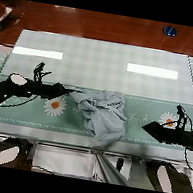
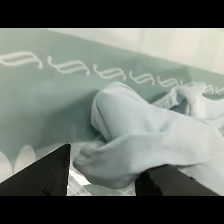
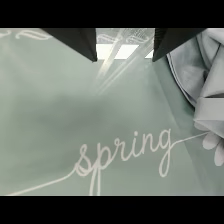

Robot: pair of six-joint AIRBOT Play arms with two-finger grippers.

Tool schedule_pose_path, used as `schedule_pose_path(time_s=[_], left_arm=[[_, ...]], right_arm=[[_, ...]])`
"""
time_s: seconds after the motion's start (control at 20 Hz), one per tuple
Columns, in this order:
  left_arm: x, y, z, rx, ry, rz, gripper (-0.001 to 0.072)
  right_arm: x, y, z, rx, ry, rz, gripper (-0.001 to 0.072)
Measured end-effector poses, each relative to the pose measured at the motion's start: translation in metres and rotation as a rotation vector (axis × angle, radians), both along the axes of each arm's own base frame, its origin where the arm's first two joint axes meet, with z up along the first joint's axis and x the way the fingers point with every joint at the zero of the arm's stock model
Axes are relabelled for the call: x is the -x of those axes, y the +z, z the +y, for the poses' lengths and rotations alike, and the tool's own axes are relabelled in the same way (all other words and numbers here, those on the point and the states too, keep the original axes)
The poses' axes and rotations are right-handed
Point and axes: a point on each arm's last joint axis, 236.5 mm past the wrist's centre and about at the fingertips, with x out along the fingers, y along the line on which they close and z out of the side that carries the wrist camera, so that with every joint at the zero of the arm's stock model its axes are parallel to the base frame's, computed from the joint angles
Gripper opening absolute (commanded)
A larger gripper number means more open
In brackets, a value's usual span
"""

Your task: Fold the shirts.

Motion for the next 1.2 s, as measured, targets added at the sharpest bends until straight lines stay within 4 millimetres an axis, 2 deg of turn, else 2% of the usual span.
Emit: schedule_pose_path(time_s=[0.2,0.25,0.3,0.6,0.8,1.0,1.05,1.1,1.15,1.2], left_arm=[[-0.011,0.004,-0.003,-0.018,0.012,-0.047,0.0487],[-0.013,0.004,-0.007,-0.022,0.006,-0.058,0.0284],[-0.014,0.006,-0.011,-0.025,-0.003,-0.069,0.0027],[-0.013,0.017,-0.035,-0.032,-0.123,-0.126,0.0019],[-0.012,0.021,-0.041,-0.029,-0.161,-0.138,0.0019],[-0.007,0.022,-0.044,-0.021,-0.184,-0.129,0.0019],[-0.007,0.022,-0.045,-0.021,-0.187,-0.129,0.0019],[-0.006,0.022,-0.045,-0.018,-0.19,-0.126,0.0019],[-0.005,0.022,-0.046,-0.016,-0.194,-0.122,0.002],[-0.003,0.023,-0.047,-0.011,-0.202,-0.117,0.0019]], right_arm=[[-0.001,0.0,0.004,-0.021,0.001,0.005,0.0406],[-0.001,-0.002,0.006,-0.027,0.006,0.014,0.0406],[0.0,-0.005,0.008,-0.032,0.016,0.024,0.0406],[0.021,-0.022,0.046,-0.062,0.198,0.128,0.0406],[0.033,-0.031,0.074,-0.091,0.281,0.179,0.0406],[0.035,-0.038,0.109,-0.146,0.312,0.194,0.0404],[0.032,-0.039,0.116,-0.152,0.316,0.19,0.0364],[0.029,-0.041,0.122,-0.152,0.32,0.183,0.0241],[0.023,-0.042,0.127,-0.144,0.327,0.162,0.0077],[0.018,-0.043,0.132,-0.134,0.344,0.144,0.0024]])
